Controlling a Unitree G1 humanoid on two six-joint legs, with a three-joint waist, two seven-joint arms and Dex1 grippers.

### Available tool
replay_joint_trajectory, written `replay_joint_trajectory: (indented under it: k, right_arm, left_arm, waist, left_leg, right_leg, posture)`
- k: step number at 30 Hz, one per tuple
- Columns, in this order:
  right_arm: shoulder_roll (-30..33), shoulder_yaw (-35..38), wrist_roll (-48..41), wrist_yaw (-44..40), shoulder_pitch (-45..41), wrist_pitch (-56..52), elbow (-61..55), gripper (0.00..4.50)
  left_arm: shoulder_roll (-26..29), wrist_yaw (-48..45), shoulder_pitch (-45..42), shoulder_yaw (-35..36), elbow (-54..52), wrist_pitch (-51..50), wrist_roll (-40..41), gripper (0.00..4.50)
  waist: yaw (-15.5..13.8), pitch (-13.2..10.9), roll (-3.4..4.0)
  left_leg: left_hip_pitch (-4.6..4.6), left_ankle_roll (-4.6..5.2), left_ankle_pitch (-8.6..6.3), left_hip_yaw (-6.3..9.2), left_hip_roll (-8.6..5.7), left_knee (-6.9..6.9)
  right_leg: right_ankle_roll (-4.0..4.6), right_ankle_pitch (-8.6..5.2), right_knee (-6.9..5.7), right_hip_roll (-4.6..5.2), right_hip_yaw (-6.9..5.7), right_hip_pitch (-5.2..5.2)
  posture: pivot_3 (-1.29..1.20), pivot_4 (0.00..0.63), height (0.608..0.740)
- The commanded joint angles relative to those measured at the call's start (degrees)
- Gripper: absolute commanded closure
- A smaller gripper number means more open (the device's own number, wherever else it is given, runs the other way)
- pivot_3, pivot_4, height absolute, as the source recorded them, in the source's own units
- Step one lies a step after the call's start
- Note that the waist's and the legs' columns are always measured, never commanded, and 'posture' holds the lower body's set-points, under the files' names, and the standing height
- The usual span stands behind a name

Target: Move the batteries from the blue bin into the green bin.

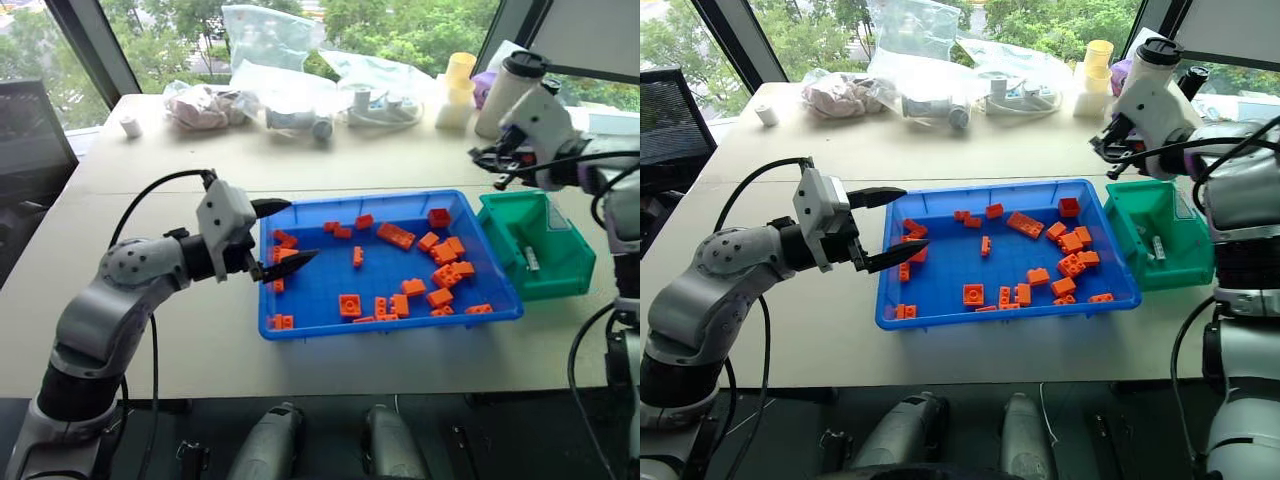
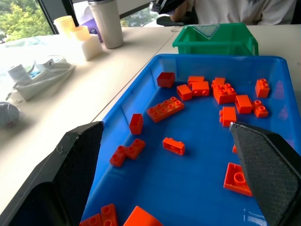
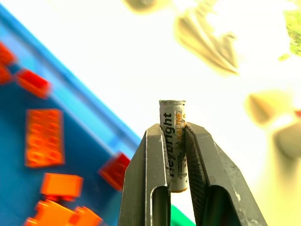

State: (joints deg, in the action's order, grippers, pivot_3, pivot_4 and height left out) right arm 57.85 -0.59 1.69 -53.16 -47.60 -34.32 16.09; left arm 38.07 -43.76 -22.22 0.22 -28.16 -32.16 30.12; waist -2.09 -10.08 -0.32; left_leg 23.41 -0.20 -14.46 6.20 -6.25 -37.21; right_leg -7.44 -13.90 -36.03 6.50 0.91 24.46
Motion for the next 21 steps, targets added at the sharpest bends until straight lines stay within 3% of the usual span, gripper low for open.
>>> replay_joint_trajectory:
  k: [1, 10, 15, 21]
  right_arm:
    - [3.6, 3.4, -0.1, 0.2, 4.1, 1.6, 0.3, 4.48]
    - [4.7, 6.6, -3.8, -1.2, 13.2, 0.7, -5.6, 0.03]
    - [4.0, 9.3, -7.7, -0.9, 11.4, -2.1, -9.9, 0.03]
    - [4.7, 11.2, -15.3, -7.6, 16.8, -2.3, -20.4, 0.03]
  left_arm:
    - [-0.1, -0.8, -0.9, 0.9, -0.3, 1.3, 0.4, 0.0]
    - [-1.3, -3.1, -3.6, 0.1, 3.2, 2.4, -0.2, 0.0]
    - [-1.4, -3.5, -3.7, 0.0, 3.5, 2.6, -0.1, 0.0]
    - [-0.5, -3.8, -3.5, 1.0, 3.4, 2.1, 0.2, 0.0]
  waist:
    - [0.1, 0.0, 0.02]
    - [2.6, 0.0, 0.09]
    - [2.7, 0.0, 0.09]
    - [2.6, 0.0, 0.08]
  left_leg:
    - [0.0, 0.0, 0.0, -0.06, 0.01, -0.01]
    - [-0.08, -0.01, 0.01, -0.13, 0.14, 0.03]
    - [-0.08, -0.01, 0.01, -0.12, 0.14, 0.04]
    - [-0.07, 0.02, -0.01, -0.08, 0.14, 0.03]
  right_leg:
    - [0.0, 0.0, 0.0, 0.0, 0.04, 0.02]
    - [-0.01, 0.01, -0.18, -0.11, 0.15, 0.09]
    - [-0.01, 0.01, -0.18, -0.1, 0.15, 0.1]
    - [-0.02, 0.01, -0.16, -0.1, 0.13, 0.07]
  posture:
    - [0.0, 0.15, 0.74]
    - [0.0, 0.15, 0.74]
    - [0.0, 0.15, 0.74]
    - [0.0, 0.15, 0.74]
